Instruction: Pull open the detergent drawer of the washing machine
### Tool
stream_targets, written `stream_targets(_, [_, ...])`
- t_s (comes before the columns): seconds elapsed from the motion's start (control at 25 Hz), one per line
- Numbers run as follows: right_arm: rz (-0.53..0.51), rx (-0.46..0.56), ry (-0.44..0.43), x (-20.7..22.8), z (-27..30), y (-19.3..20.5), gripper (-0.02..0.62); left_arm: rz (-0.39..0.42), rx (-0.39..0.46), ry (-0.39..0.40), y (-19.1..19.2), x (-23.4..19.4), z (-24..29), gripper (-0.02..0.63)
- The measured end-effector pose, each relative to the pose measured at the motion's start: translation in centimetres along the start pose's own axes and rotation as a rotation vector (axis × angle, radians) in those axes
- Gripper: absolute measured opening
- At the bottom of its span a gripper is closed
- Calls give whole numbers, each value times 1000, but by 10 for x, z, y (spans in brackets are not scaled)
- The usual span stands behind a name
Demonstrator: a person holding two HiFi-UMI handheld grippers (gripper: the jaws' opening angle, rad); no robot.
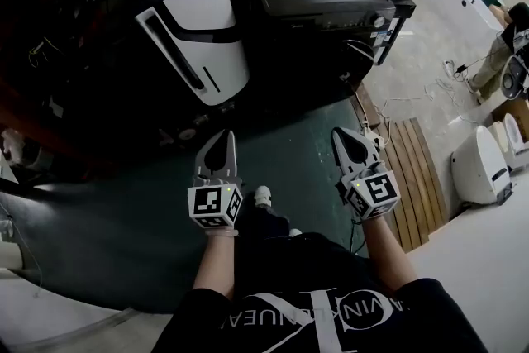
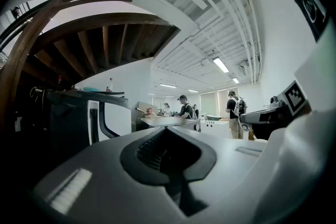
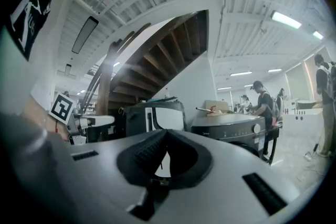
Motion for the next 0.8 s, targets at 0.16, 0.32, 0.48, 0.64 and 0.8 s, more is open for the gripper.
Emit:
stream_targets(0.16, [4,6,5,2,-2,-1,11,2,-3,5,0,2,0,9])
stream_targets(0.32, [11,16,10,6,-4,-1,11,-3,6,13,-1,5,4,21])
stream_targets(0.48, [1,8,14,10,-8,0,11,-13,17,16,-4,8,10,124])
stream_targets(0.64, [2,12,9,14,-10,4,11,-18,23,15,-4,13,16,124])
stream_targets(0.8, [6,2,13,26,-10,9,12,-21,6,14,2,17,27,124])
Point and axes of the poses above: the fingertips, and each gripper's own axes: z forward along the fingers, x to its right, y out of its underside, the point moved 4 cm from there along -z, backward along the fingers, and after that the axes turned 11 degrees about -z, right-handed, at the moved point
